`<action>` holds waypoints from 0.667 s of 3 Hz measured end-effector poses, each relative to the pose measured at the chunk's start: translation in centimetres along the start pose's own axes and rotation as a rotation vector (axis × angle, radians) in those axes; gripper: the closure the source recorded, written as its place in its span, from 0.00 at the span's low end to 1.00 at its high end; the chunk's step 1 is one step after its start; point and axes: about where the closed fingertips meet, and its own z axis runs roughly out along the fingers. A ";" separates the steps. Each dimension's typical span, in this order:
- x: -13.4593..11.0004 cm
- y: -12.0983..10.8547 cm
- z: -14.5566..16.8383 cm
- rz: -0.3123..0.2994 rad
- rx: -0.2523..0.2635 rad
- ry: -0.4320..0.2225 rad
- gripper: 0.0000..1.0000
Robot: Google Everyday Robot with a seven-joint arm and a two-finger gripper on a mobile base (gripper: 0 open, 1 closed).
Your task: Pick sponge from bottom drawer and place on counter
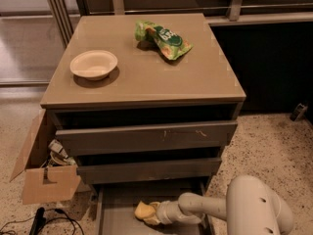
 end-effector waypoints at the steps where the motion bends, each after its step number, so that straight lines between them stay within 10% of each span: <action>1: -2.6 0.7 -3.1 -0.029 -0.031 -0.041 1.00; 2: -5.6 2.2 -8.2 -0.087 -0.025 -0.094 1.00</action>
Offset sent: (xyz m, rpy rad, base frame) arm -0.0247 -0.0475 0.1727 0.1278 -0.1639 0.0802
